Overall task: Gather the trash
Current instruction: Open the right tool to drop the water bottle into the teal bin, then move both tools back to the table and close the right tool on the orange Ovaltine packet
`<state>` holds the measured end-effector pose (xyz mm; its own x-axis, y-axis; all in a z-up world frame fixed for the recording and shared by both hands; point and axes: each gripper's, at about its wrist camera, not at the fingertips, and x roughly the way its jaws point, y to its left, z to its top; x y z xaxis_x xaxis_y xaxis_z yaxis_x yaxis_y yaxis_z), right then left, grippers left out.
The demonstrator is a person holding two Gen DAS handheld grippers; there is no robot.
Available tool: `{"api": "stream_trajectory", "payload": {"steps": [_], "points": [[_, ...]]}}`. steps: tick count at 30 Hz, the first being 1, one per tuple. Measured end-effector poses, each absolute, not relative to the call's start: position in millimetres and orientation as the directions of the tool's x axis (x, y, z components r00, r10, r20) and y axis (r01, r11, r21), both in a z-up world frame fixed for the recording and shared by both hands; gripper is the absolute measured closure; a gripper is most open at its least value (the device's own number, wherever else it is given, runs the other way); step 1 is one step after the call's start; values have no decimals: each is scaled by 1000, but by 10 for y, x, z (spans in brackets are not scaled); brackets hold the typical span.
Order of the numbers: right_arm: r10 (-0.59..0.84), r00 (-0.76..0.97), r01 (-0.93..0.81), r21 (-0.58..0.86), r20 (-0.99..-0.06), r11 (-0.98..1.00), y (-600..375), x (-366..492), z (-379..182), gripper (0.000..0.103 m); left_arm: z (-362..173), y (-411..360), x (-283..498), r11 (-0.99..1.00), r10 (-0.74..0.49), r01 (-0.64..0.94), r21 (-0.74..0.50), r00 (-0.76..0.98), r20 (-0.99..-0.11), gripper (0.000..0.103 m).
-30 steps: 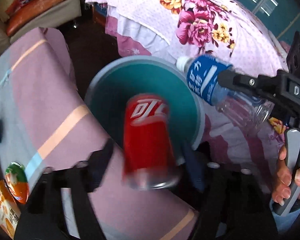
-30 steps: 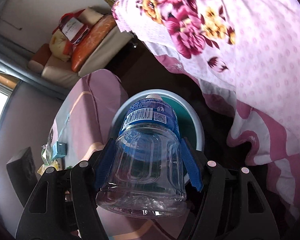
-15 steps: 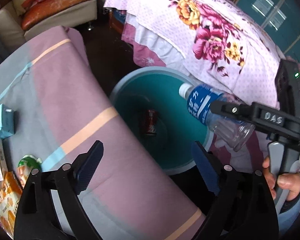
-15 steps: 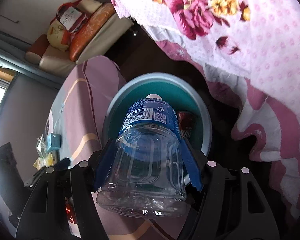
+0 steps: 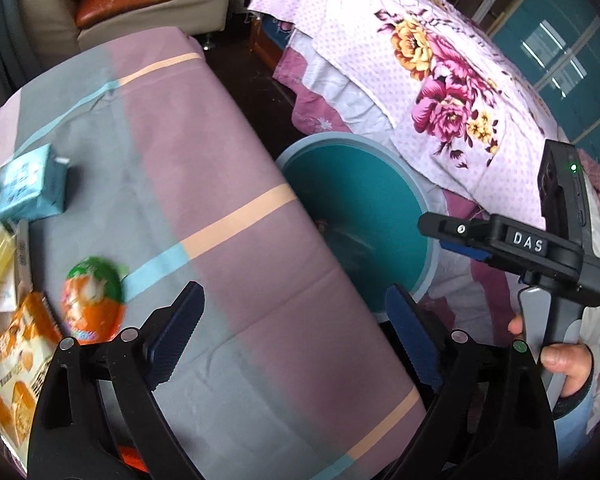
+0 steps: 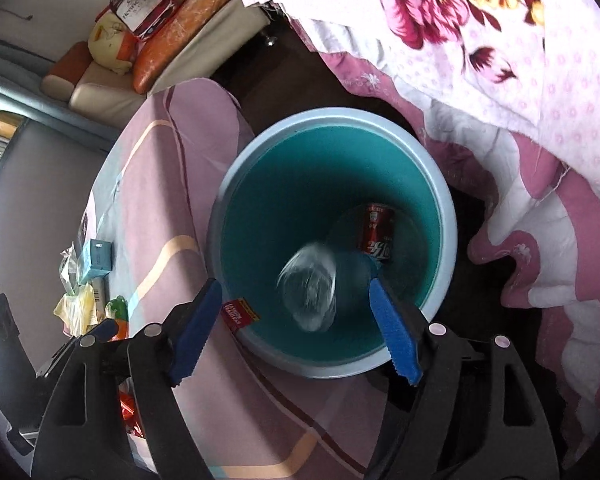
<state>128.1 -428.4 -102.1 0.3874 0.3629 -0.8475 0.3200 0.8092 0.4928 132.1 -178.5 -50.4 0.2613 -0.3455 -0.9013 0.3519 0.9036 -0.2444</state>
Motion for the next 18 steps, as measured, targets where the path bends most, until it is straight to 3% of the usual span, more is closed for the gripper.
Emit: {"api": "stream_trajectory", "payload": {"steps": [18], "points": [[378, 347, 129, 443, -858, 887, -3226, 1146, -513, 25, -147, -451, 845, 938, -325, 247, -244, 377, -867, 10]]}}
